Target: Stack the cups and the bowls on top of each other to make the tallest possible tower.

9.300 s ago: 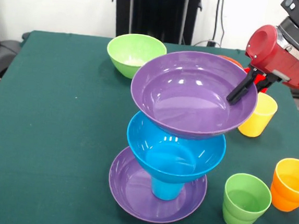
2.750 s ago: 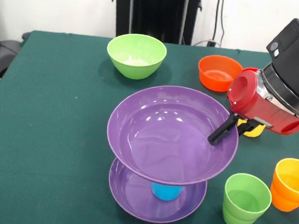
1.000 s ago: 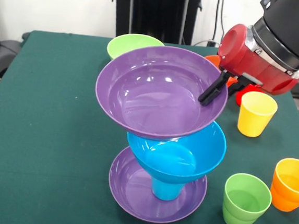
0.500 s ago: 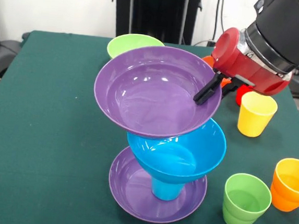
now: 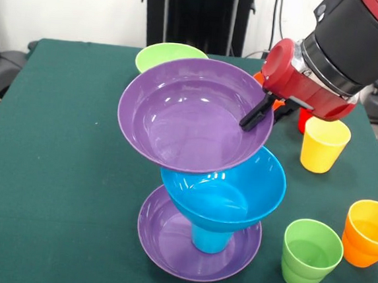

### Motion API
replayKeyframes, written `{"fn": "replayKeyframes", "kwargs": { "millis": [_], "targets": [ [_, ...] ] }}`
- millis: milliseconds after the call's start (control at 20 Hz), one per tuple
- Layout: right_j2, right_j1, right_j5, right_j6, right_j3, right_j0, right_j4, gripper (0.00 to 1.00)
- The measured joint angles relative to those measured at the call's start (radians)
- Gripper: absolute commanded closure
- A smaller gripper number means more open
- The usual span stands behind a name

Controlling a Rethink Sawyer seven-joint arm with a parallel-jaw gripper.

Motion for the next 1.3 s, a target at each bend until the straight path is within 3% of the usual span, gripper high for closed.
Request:
{"fn": "replayKeyframes", "kwargs": {
  "millis": [1300],
  "targets": [
    [0.002, 0.0, 0.0, 0.0, 0.022, 0.008, 0.0, 1.0]
  ]
}}
